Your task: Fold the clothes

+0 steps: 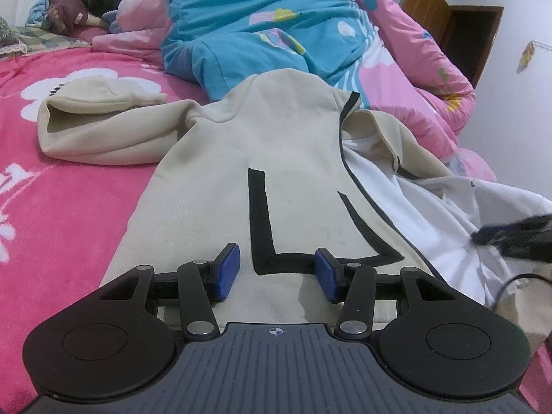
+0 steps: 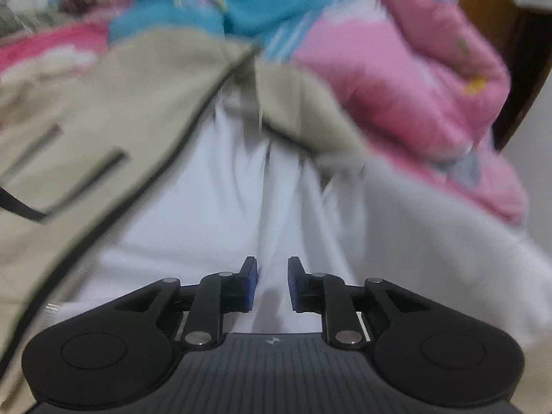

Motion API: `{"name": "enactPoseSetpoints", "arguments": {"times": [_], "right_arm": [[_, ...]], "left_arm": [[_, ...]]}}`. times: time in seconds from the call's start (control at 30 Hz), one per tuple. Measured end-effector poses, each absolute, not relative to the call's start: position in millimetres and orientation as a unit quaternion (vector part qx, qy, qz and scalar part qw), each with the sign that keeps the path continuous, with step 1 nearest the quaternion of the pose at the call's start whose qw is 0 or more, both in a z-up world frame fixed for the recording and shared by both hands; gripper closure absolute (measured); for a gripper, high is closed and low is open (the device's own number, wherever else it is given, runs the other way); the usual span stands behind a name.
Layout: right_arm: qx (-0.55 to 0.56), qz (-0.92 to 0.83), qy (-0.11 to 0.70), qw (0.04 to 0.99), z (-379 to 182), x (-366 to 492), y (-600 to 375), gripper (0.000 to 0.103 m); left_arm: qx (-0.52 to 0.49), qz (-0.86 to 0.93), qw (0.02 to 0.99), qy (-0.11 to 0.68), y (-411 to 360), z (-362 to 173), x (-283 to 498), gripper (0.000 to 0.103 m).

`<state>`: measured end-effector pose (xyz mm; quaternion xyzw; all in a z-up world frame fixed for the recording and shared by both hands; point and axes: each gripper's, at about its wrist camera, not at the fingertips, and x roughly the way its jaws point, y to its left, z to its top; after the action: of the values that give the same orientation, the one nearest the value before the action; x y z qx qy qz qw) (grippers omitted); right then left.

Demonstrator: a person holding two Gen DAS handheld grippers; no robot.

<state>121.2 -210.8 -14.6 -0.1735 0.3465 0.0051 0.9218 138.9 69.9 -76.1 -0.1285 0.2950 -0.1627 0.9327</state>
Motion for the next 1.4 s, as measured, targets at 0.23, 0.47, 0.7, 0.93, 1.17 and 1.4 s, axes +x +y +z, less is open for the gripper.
{"name": "enactPoseSetpoints", "arguments": {"times": [0.23, 0.47, 0.7, 0.93, 1.17, 1.4], "right_arm": [[-0.246, 0.092, 0.383, 0.886, -53, 93, -195, 0.084], [-0.152, 0.025, 0.428, 0.891, -5, 99, -237, 0.084], [-0.089, 0.103, 0.363, 0.922, 32, 153, -196, 0.082], [-0.058, 0.175, 0.333, 0.925, 9, 237, -140, 0.082], [-0.073, 0.171, 0.382, 0.905, -64, 282, -132, 0.075], [-0.057, 0.234, 0.393, 0.887, 14, 287, -96, 0.072]], "left_arm": [[-0.128, -0.163, 0.933, 0.295, 70, -76, 139, 0.055], [-0.121, -0.161, 0.934, 0.296, 68, -76, 138, 0.055], [-0.125, -0.161, 0.933, 0.296, 70, -75, 136, 0.055], [-0.127, -0.161, 0.933, 0.296, 71, -76, 135, 0.055], [-0.145, -0.169, 0.930, 0.294, 76, -75, 134, 0.054], [-0.165, -0.159, 0.927, 0.296, 80, -75, 133, 0.054]]}}
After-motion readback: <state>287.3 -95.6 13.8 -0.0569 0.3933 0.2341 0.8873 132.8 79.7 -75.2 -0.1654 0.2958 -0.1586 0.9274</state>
